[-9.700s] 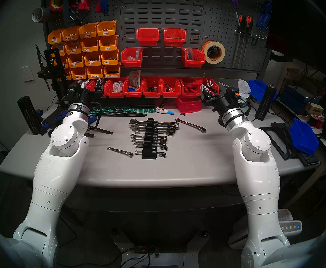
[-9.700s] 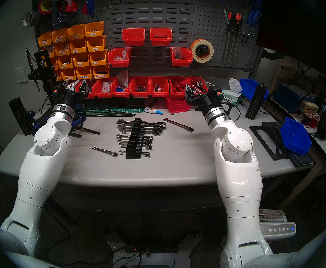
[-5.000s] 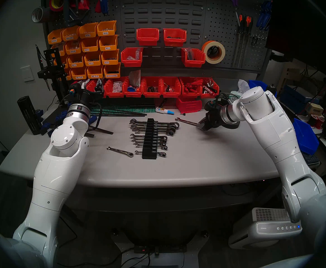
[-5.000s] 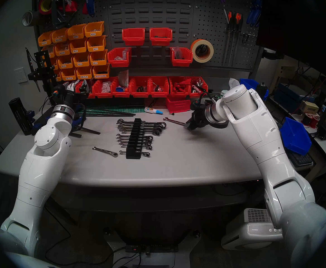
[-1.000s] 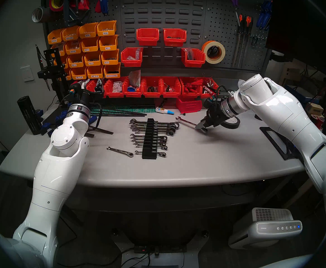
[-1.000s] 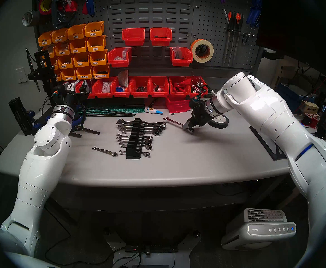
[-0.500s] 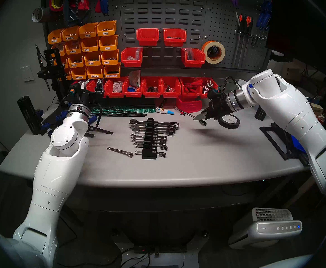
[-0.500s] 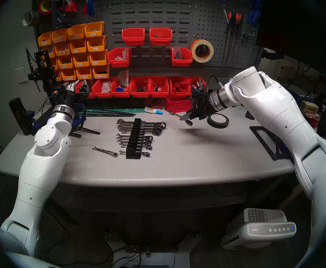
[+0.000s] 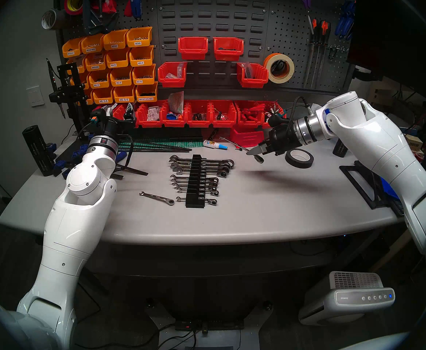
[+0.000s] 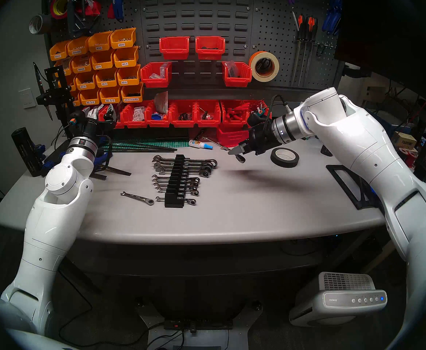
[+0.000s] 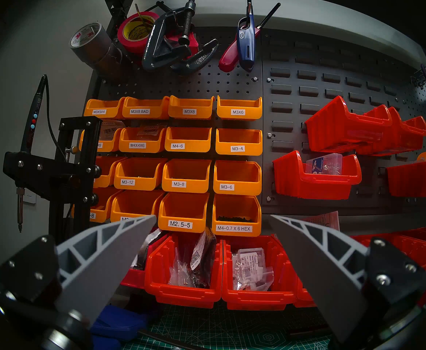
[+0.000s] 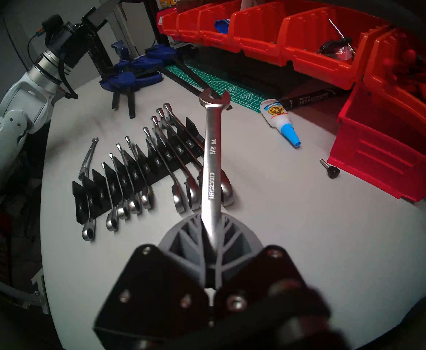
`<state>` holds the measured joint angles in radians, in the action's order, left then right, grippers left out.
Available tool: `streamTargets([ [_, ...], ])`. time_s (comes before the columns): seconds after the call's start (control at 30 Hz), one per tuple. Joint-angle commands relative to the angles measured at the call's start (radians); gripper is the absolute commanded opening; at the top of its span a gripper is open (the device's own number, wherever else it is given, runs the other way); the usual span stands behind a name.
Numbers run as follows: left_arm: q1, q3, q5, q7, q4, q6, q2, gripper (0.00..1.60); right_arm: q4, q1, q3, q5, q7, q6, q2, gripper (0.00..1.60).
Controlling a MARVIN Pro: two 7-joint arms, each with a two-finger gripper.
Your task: Put the wrenches on the table into the correct slot in the case
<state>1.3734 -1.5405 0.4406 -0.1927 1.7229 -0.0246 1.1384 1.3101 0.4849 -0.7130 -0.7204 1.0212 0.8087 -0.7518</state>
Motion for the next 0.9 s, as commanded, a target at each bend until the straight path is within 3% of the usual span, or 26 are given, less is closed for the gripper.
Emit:
streamTargets([
  [0.0, -0.032, -0.007, -0.002, 0.000, 0.027, -0.013, -0.001, 1.60, 0.029, -0.020, -0.027, -0.059, 0.079, -0.015, -0.010, 0.00],
  [0.87, -0.032, -0.007, -0.002, 0.000, 0.027, -0.013, 0.000, 1.60, 0.007, -0.022, 0.023, -0.099, 0.155, -0.111, -0.020, 0.00],
])
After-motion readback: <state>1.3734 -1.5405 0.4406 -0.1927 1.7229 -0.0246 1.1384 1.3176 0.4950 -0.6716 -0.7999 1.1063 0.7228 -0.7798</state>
